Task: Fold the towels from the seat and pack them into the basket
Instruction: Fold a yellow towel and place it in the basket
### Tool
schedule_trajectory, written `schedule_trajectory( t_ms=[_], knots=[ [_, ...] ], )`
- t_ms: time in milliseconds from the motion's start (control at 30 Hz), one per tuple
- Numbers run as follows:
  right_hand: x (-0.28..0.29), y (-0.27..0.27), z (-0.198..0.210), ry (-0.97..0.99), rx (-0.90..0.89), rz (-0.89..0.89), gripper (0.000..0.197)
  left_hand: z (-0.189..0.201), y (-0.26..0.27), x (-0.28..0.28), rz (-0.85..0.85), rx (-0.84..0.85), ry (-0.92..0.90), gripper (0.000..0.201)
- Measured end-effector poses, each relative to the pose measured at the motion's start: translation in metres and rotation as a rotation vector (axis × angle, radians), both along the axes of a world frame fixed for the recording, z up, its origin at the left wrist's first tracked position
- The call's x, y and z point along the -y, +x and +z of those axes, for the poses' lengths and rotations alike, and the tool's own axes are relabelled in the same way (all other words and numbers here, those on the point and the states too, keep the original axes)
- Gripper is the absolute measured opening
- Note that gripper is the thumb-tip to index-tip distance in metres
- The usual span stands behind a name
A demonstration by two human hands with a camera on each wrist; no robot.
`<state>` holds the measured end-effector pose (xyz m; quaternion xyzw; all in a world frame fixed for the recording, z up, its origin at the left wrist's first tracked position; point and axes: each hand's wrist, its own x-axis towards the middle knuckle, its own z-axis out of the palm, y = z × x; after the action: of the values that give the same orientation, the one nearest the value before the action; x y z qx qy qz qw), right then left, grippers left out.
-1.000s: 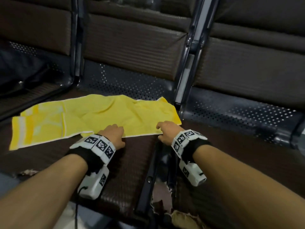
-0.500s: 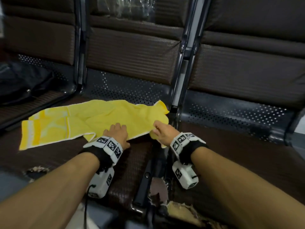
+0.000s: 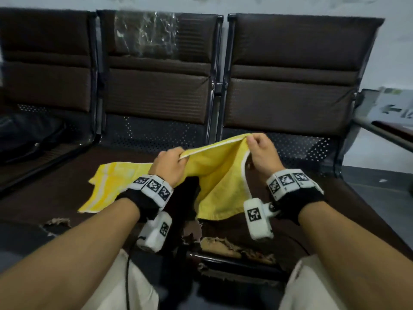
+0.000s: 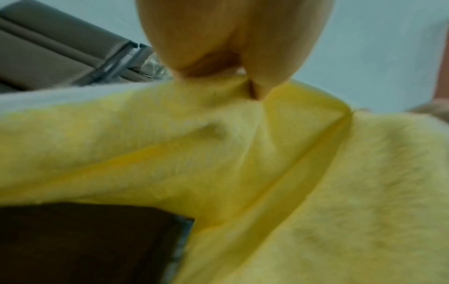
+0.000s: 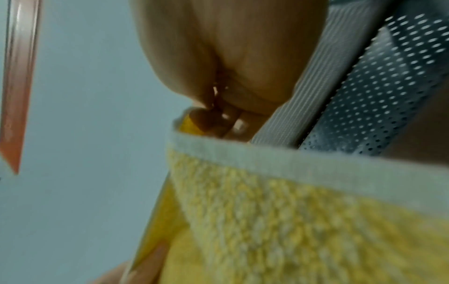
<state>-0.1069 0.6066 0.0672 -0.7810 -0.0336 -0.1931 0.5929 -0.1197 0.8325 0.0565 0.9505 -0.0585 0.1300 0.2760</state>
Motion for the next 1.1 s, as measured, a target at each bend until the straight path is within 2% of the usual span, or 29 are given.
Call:
schedule_trajectory(
  t_ms=[100, 200, 300, 367, 400, 500, 533, 567, 633, 667, 700, 800, 867, 933, 1000, 1033, 1100],
  knots=[
    [0.026, -0.006, 0.001, 0.132, 0.029, -0.068, 0.016, 0.022, -0.016, 0.036, -0.118, 0.136, -0.261, 0.038],
    [0.038, -0.012, 0.002, 0.041, 0.099, -0.039, 0.020, 0.036, -0.018, 0.063, -0.241, 0.144, -0.384, 0.039],
    [0.044, -0.012, -0.003, -0.095, 0.091, -0.038, 0.020, 0.030, -0.010, 0.076, -0.311, 0.031, -0.353, 0.017],
    [0.047, -0.007, -0.009, -0.185, 0.040, -0.069, 0.016, 0.020, -0.002, 0.080, -0.341, -0.114, -0.341, 0.015],
    [0.048, -0.005, -0.012, -0.204, 0.013, -0.068, 0.013, 0.016, 0.002, 0.081, -0.374, -0.194, -0.367, 0.024],
    [0.045, 0.001, -0.017, -0.175, 0.008, 0.028, 0.009, 0.007, 0.014, 0.080, -0.489, -0.355, -0.362, 0.077],
    [0.043, 0.002, -0.016, -0.166, 0.023, 0.079, 0.010, 0.005, 0.016, 0.079, -0.517, -0.384, -0.346, 0.083],
    [0.039, 0.003, -0.016, -0.159, 0.036, 0.129, 0.011, 0.002, 0.019, 0.078, -0.551, -0.394, -0.345, 0.074],
    [0.034, 0.005, -0.015, -0.152, 0.045, 0.193, 0.014, -0.003, 0.023, 0.079, -0.590, -0.363, -0.349, 0.033],
    [0.033, 0.006, -0.015, -0.147, 0.046, 0.211, 0.014, -0.004, 0.025, 0.079, -0.582, -0.327, -0.363, 0.021],
    [0.033, 0.006, -0.015, -0.140, 0.044, 0.227, 0.012, -0.006, 0.028, 0.079, -0.560, -0.294, -0.389, 0.018],
    [0.038, 0.004, -0.014, -0.163, -0.015, 0.305, 0.009, -0.008, 0.033, 0.073, -0.476, -0.246, -0.550, 0.020],
    [0.047, 0.002, -0.015, -0.291, -0.131, 0.364, 0.018, -0.007, 0.036, 0.068, -0.419, -0.225, -0.644, 0.026],
    [0.054, -0.003, -0.017, -0.478, -0.243, 0.383, 0.012, -0.006, 0.038, 0.063, -0.354, -0.183, -0.686, 0.032],
    [0.062, -0.006, -0.019, -0.602, -0.238, 0.333, 0.015, -0.004, 0.040, 0.059, -0.284, -0.136, -0.694, 0.036],
    [0.065, -0.007, -0.020, -0.594, -0.208, 0.296, 0.019, -0.004, 0.040, 0.057, -0.263, -0.126, -0.692, 0.037],
    [0.068, -0.010, -0.018, -0.409, -0.123, 0.221, 0.025, -0.004, 0.040, 0.054, -0.263, -0.154, -0.681, 0.035]
  ],
)
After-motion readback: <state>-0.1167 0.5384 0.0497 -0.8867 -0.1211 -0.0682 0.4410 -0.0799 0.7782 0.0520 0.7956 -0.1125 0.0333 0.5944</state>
